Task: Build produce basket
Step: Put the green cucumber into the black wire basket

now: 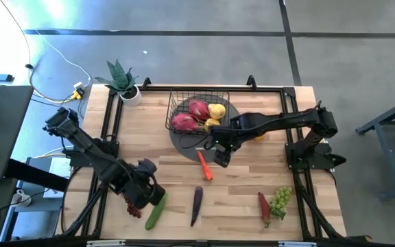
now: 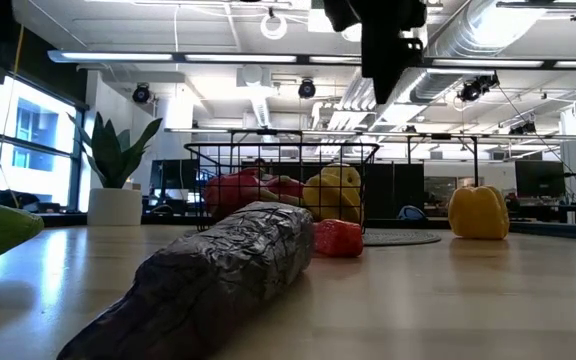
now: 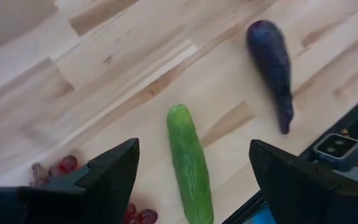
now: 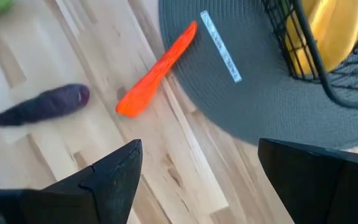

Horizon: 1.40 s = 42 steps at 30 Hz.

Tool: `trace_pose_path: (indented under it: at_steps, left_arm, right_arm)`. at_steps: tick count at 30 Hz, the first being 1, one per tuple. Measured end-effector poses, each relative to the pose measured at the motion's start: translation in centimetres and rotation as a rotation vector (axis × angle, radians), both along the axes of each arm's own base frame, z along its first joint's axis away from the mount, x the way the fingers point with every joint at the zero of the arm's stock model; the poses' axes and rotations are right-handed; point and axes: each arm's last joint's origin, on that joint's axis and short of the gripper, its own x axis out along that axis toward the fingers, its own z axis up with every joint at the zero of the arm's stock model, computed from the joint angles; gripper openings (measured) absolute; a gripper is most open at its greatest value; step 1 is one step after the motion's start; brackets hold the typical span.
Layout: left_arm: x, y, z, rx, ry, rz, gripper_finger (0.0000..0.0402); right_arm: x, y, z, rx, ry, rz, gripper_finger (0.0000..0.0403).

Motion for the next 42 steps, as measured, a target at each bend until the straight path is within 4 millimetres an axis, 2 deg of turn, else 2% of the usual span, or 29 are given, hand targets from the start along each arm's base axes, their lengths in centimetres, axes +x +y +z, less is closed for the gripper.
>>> trace_pose_path:
  at_steps: [14,31,42]
  left_arm:
    - [1.5,-3.4,-5.3,0.008,0.159,0.075,0.0294]
    - [4.1,-5.5,-10.1,-0.064,0.184,0.123,0.0294]
    - [4.6,-5.5,-11.9,-0.061,0.226,0.183,0.0294]
  right_arm:
    - [-0.3,1.9,3.2,0.0,-0.054,0.062,0.0303]
    - [-0.5,2.0,3.2,-0.018,-0.036,0.093,0.0303]
    - [-0.6,1.9,3.1,-0.044,-0.023,0.094,0.0303]
